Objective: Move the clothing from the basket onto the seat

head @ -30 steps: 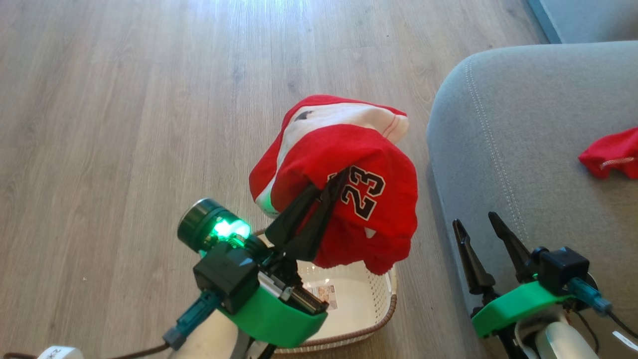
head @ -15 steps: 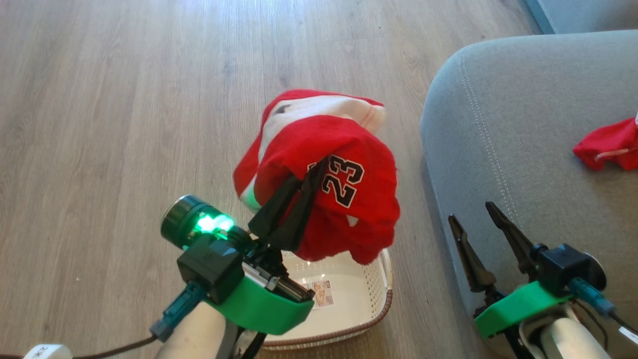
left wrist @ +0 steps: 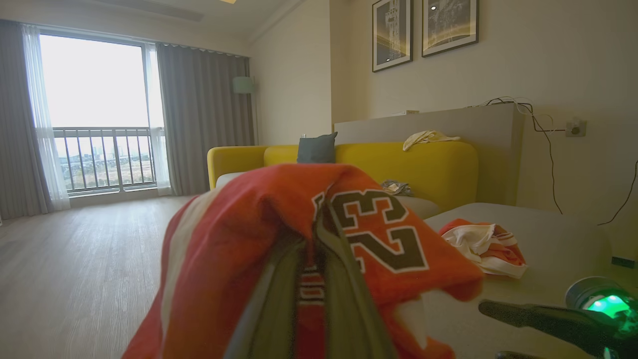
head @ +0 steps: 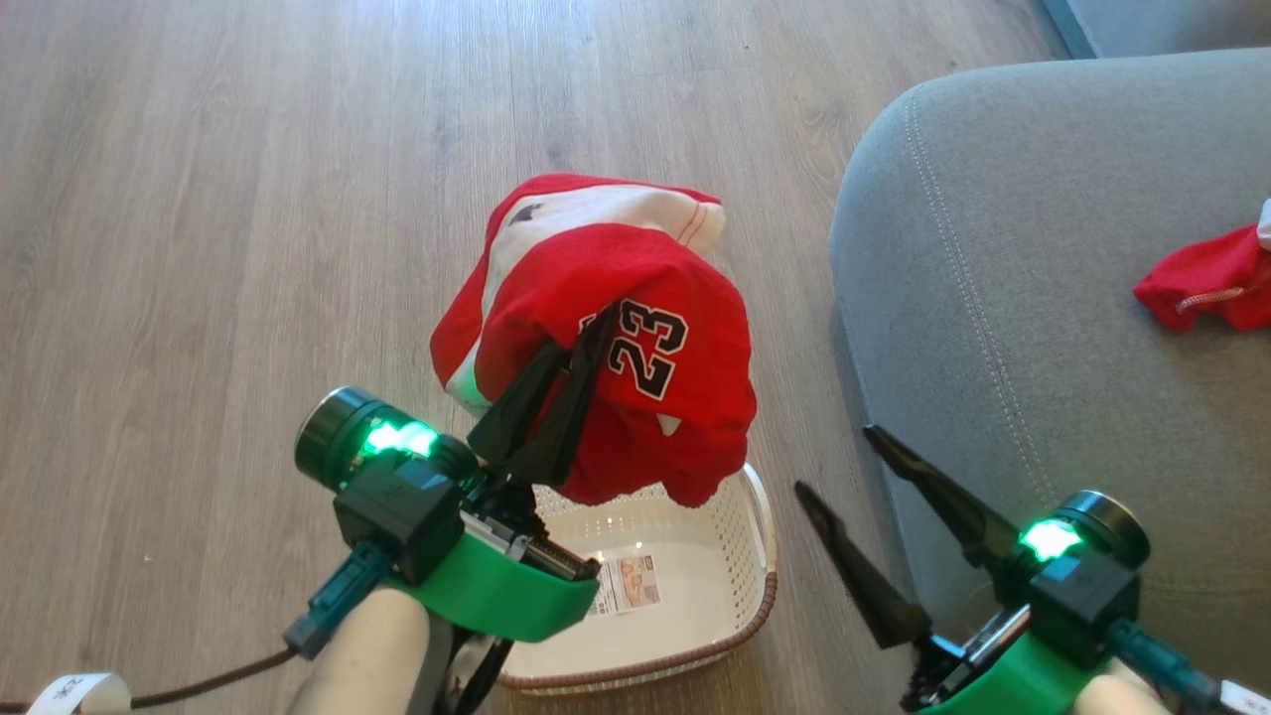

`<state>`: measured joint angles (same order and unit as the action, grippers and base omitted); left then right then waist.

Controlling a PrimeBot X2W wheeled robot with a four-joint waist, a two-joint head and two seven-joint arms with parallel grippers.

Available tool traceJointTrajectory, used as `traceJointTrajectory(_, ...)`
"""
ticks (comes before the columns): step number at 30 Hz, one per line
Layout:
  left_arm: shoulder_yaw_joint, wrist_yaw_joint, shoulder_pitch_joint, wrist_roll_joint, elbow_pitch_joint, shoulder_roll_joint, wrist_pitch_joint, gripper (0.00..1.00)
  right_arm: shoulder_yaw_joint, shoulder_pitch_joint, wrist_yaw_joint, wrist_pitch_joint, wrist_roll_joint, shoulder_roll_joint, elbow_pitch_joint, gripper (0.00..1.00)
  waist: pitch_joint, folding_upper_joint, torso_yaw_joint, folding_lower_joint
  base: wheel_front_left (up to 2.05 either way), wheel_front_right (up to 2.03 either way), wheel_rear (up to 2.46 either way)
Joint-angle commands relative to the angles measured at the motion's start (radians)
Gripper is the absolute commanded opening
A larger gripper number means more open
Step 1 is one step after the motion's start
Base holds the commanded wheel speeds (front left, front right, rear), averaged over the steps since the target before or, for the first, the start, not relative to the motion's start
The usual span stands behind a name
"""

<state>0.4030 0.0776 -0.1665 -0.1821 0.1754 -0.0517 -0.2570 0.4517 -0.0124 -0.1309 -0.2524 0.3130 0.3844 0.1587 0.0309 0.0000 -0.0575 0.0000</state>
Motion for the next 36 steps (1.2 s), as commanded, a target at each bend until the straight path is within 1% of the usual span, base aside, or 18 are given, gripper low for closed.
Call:
traceJointTrajectory(1,-0.040,0.004,-0.050,0.011,0.031,0.001,-0.005,0.00,0.020,0.031,0.000,-0.009,-0.014,0.023,0.043,1.00,0.000,0.0000,0.000,0.0000,0.00,0.00,0.00)
traceJointTrajectory(5,-0.033,0.010,-0.049,0.014,0.025,0.001,-0.005,0.00,0.062,0.056,0.000,-0.009,-0.061,0.030,0.067,1.00,0.000,0.0000,0.003,0.0000,0.00,0.00,0.00)
traceJointTrajectory(10,-0.006,0.017,-0.045,0.016,0.018,0.001,-0.005,0.00,0.098,0.090,0.000,-0.009,-0.108,0.022,0.069,1.00,-0.004,0.0000,0.008,0.0000,0.00,0.00,0.00)
traceJointTrajectory(19,0.076,0.026,-0.041,0.008,0.001,0.001,-0.005,0.00,0.108,0.131,0.000,-0.009,-0.154,0.002,0.042,1.00,-0.009,0.0000,0.023,0.0000,0.00,0.00,0.00)
traceJointTrajectory(23,0.120,0.029,-0.047,0.004,-0.005,0.001,-0.005,0.00,0.134,0.155,0.000,-0.009,-0.178,0.008,0.013,1.00,-0.006,0.0000,0.030,0.0000,0.00,0.00,0.00)
traceJointTrajectory(27,0.150,0.031,-0.054,0.002,-0.013,0.001,-0.005,0.00,0.138,0.173,0.000,-0.009,-0.194,0.000,-0.010,1.00,-0.005,0.0000,0.033,0.0000,0.00,0.00,0.00)
traceJointTrajectory(36,0.212,0.035,-0.055,0.011,-0.027,0.001,-0.005,0.00,0.126,0.196,0.000,-0.009,-0.216,-0.046,-0.047,1.00,-0.007,0.0000,0.040,0.0000,0.00,0.00,0.00)
